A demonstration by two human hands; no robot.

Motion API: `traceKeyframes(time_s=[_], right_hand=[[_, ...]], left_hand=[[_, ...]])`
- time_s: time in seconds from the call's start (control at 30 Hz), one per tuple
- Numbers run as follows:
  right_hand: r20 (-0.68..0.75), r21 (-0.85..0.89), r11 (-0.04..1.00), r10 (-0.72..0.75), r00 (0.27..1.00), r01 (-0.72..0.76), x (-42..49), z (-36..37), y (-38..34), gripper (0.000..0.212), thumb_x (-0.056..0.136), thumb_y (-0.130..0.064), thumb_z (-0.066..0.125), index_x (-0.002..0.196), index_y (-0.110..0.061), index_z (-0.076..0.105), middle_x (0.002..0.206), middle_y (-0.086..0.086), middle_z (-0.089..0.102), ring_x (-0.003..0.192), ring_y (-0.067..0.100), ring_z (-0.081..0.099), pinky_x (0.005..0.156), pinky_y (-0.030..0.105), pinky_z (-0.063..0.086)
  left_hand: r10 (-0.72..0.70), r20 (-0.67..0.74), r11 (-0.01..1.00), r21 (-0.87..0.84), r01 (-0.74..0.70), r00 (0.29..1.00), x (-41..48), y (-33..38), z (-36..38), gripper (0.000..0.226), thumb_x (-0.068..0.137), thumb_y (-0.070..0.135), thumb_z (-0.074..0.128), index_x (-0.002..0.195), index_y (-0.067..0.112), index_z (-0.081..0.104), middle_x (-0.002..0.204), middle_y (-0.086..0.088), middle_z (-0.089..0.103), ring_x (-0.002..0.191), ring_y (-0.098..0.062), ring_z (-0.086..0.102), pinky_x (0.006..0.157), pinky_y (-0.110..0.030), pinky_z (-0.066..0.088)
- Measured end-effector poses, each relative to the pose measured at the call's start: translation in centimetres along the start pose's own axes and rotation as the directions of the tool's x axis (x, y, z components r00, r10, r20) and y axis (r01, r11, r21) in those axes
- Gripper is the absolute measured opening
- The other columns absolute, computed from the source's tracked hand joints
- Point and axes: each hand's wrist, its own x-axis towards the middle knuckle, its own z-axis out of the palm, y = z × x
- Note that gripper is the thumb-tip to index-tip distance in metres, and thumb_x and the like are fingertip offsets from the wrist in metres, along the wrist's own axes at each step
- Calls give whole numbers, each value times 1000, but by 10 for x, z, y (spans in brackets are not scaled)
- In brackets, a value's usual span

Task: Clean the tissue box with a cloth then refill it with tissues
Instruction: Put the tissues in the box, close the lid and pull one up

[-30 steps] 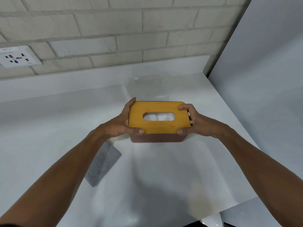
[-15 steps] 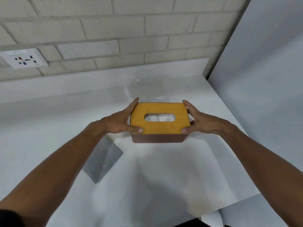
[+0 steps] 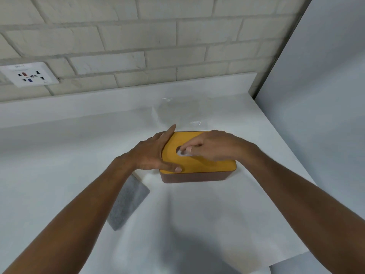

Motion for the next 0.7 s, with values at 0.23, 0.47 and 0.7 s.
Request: traceKeyframes(time_s=[0.23, 0.47, 0.7], right_hand=[[257, -45, 981, 195, 947, -190, 31, 5, -14, 43, 85, -52, 38, 109, -31, 66, 76, 1, 48, 59, 19, 47, 56, 33, 36], [213, -65, 958, 287, 934, -279, 38, 13, -17, 47, 90, -58, 41, 75, -17, 58, 66, 4, 54, 65, 21, 53, 61, 33, 38], [170, -93, 962, 270, 948, -257, 35, 16, -27, 39, 96, -49, 35, 80, -18, 54, 74, 4, 54, 77, 22, 54, 69, 36, 40]], left_hand=[[13, -20, 999, 35, -12, 1000, 1, -4, 1, 140, 55, 91, 70, 157, 53, -18, 172, 5, 16, 152, -26, 30, 118, -48, 34], [14, -20, 1000, 27, -14, 1000, 1, -3, 4, 140, 50, 95, 65, 158, 53, -15, 171, 3, 18, 152, -26, 30, 118, -47, 34], [5, -23, 1000, 5, -5, 1000, 1, -1, 5, 136, 58, 86, 75, 156, 57, -15, 169, 6, 21, 148, -25, 37, 114, -46, 37]])
